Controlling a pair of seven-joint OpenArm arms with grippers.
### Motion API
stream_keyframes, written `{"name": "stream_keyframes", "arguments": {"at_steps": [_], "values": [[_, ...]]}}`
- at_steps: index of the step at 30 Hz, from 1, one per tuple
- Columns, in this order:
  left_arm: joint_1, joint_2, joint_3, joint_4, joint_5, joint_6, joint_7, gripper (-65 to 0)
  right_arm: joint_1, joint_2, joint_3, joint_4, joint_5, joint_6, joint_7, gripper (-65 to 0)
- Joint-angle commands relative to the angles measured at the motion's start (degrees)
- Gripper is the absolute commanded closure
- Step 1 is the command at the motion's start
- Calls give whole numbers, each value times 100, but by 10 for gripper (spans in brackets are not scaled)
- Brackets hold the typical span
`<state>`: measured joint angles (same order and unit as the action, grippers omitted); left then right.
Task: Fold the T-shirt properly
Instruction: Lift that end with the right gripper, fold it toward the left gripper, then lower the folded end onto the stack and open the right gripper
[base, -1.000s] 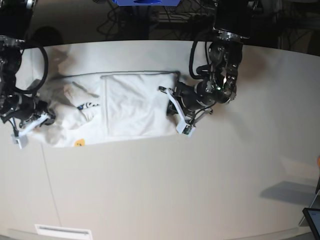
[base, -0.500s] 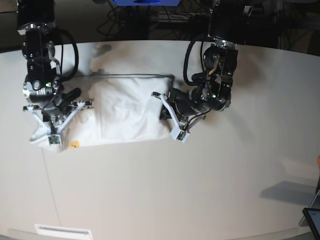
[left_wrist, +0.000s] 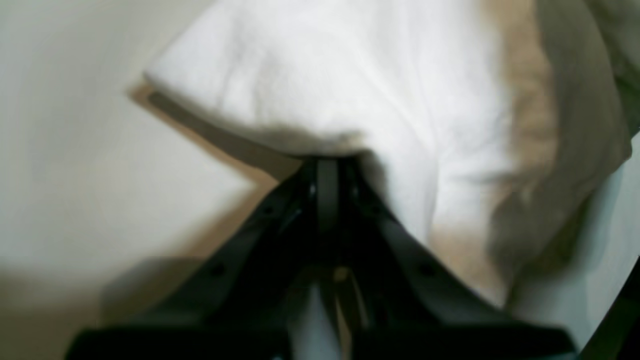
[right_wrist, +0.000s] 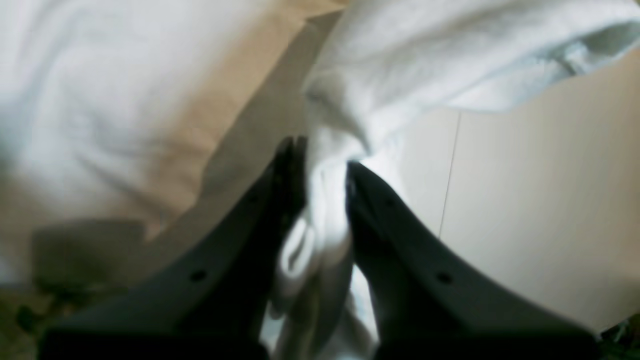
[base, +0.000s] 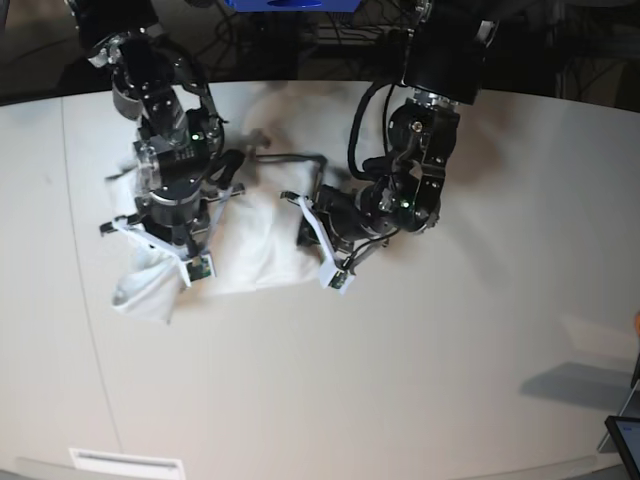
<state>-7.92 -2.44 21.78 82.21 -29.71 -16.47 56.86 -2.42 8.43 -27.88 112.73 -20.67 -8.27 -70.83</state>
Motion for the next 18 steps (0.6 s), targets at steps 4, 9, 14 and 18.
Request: {"name": "stream_keyframes", "arguments": {"at_steps": [4,9,14,18], "values": [[-56,2,-37,91,31,16,94,0,26,-152,-153,81,-259,-30,124,-3],[-65,-24,-37,99,31,16,94,0,-53,-390,-162,64,-259,-30,124,-3],[-30,-51,-37,486,13,16,94,0,-79,-548,-153,-51,-259,-30,124,-3],[-30,-156,-46,935,13,16,481,0,-115,-733,-162,-77,-259,-30,133,-3]]}}
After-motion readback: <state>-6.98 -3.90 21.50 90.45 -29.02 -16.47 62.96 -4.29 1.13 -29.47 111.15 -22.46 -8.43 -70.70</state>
